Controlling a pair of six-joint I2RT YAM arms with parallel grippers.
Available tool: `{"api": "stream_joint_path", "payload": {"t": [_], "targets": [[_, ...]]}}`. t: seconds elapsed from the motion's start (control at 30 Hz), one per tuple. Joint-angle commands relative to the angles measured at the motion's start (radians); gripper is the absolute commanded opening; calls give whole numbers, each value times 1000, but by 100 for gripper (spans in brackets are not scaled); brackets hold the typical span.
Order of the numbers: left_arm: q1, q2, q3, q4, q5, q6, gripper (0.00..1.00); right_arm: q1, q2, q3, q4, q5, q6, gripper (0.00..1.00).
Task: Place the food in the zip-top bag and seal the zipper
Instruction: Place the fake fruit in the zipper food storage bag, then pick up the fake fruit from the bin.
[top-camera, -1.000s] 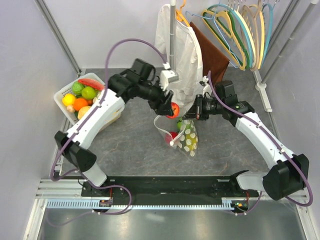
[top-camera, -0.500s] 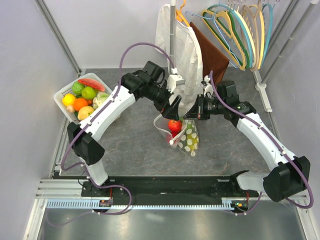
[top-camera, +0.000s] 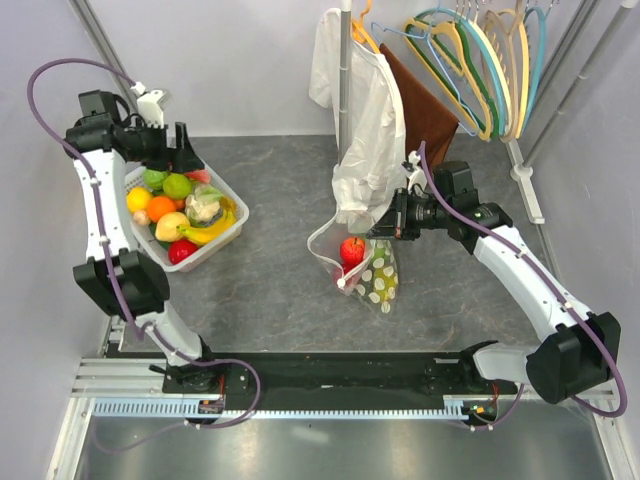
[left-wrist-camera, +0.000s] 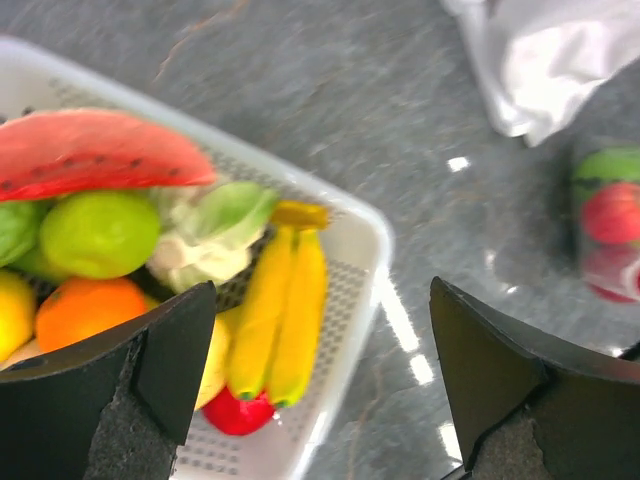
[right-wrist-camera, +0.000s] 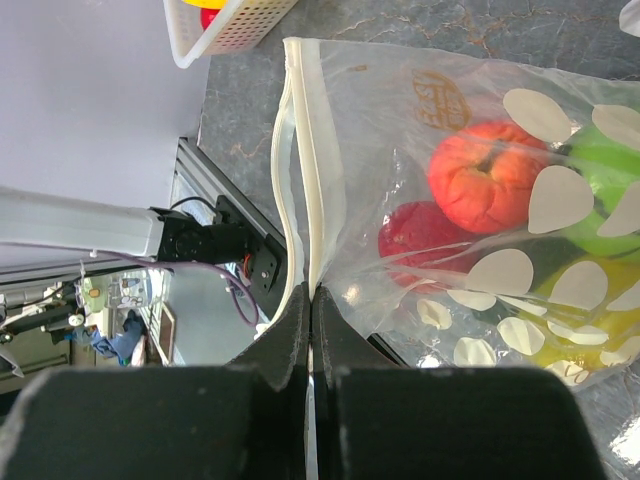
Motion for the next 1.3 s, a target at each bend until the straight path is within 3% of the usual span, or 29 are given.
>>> {"api": "stream_joint_path", "payload": {"t": [0.0,0.17,0.37,0.5,0.67,0.9,1.1,1.27], "targets": [[76,155,101,-78,-7,148,91,-4,-30,2,17,-19,2,0],[110,266,230,-35,-119,30,85,-4,-33,-12,14,-15,-3,0],[112,233,119,198,-267,-62,82,-6,-23,-8,15,-15,-4,0],[112,291,190,203,-372,-107,83,-4,-19,-5,15,-16,-4,0],[112,329,230,201,-383,-234,87,-6,-19,-13,17,-16,-9,0],[110,253,103,154,-145,-23,83,-6,-26,-16,18,-21,-9,0],[101,288,105,53,-160,108,81,-4,-28,-28,26,-27,0,0],[101,251,-1,126,-205,122,80,-4,-36,-30,29,-24,4,0]]}}
